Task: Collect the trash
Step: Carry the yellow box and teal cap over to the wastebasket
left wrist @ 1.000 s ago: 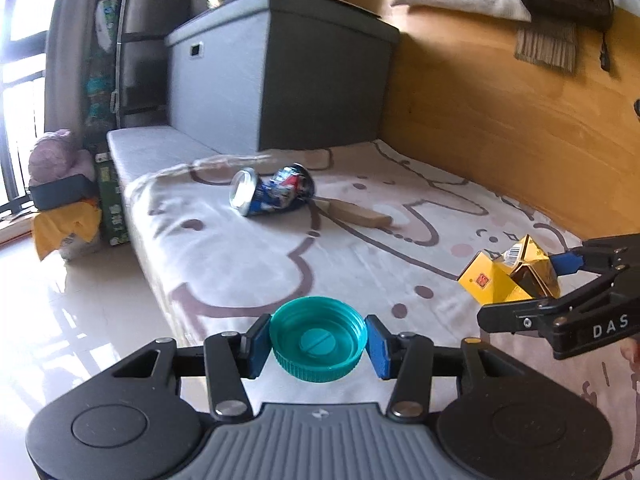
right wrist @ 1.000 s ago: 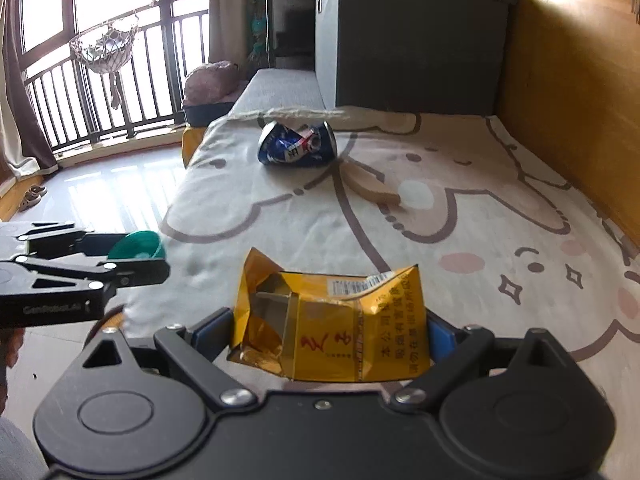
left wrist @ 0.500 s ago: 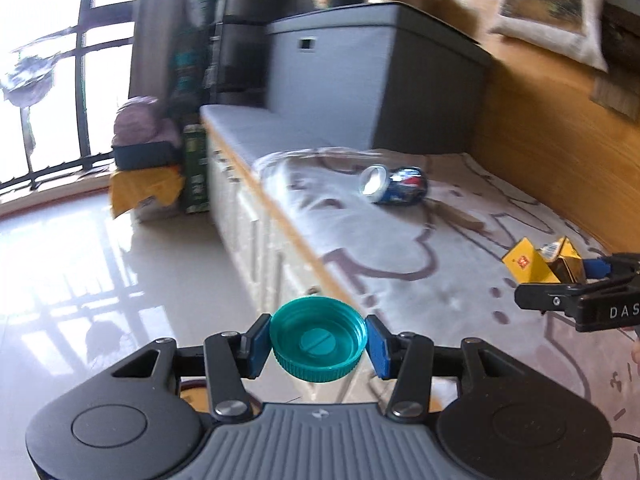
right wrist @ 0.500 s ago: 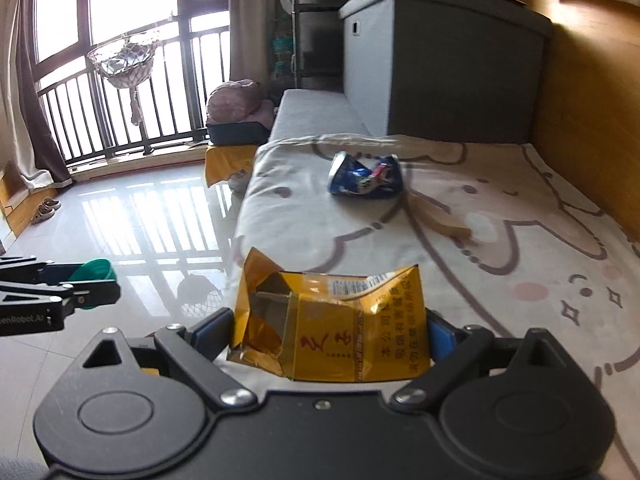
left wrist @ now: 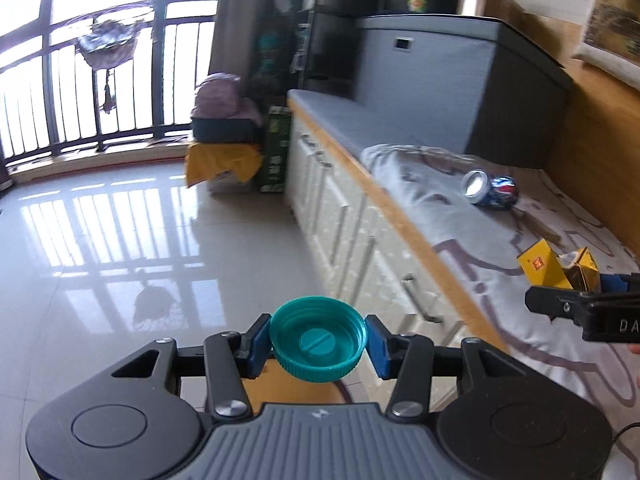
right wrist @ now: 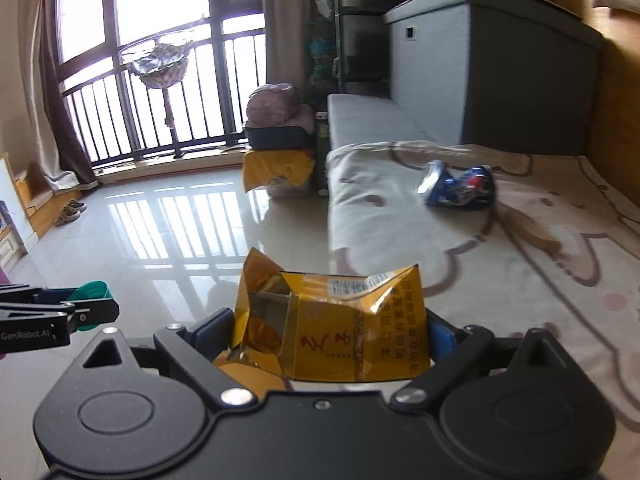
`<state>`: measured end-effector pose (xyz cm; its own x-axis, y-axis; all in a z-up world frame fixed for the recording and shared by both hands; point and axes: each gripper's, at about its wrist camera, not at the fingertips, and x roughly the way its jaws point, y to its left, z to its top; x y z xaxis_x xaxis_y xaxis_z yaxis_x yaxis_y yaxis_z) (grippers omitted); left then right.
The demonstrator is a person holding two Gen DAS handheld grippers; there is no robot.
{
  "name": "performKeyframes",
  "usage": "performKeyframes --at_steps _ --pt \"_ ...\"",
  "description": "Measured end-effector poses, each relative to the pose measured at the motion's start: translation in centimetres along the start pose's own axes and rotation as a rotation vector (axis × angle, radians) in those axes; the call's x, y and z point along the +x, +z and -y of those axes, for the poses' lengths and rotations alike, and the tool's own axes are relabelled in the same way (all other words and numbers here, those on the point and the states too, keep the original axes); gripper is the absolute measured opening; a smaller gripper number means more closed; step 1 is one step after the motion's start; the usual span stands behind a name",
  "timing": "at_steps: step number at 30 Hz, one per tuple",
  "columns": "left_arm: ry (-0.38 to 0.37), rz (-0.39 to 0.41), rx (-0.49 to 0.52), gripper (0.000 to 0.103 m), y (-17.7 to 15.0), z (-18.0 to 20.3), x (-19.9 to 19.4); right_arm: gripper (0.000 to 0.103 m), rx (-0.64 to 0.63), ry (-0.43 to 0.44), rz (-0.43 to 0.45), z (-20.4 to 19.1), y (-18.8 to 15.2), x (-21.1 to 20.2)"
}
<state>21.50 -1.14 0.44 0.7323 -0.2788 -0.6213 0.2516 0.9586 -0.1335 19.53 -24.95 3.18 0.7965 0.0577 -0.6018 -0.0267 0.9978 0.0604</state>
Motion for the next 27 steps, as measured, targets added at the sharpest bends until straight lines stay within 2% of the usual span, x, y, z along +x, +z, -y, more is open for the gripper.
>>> performKeyframes --at_steps 9,20,27 --pt "0.08 -0.052 -0.072 0.05 -0.9 -4.0 1.2 0.097 0.009 0.037 -0.023 -3.9 -0.9 2.7" --pt "0.133 -0.158 -0.091 0.05 -3.3 -6.7 5.0 0.097 0.028 0.05 -0.127 -7.0 -4.0 8.7" --pt "0.138 -0.226 -0.121 0.05 -5.0 -8.2 7.8 0.097 0.016 0.068 -0.201 -7.8 -5.9 12.8"
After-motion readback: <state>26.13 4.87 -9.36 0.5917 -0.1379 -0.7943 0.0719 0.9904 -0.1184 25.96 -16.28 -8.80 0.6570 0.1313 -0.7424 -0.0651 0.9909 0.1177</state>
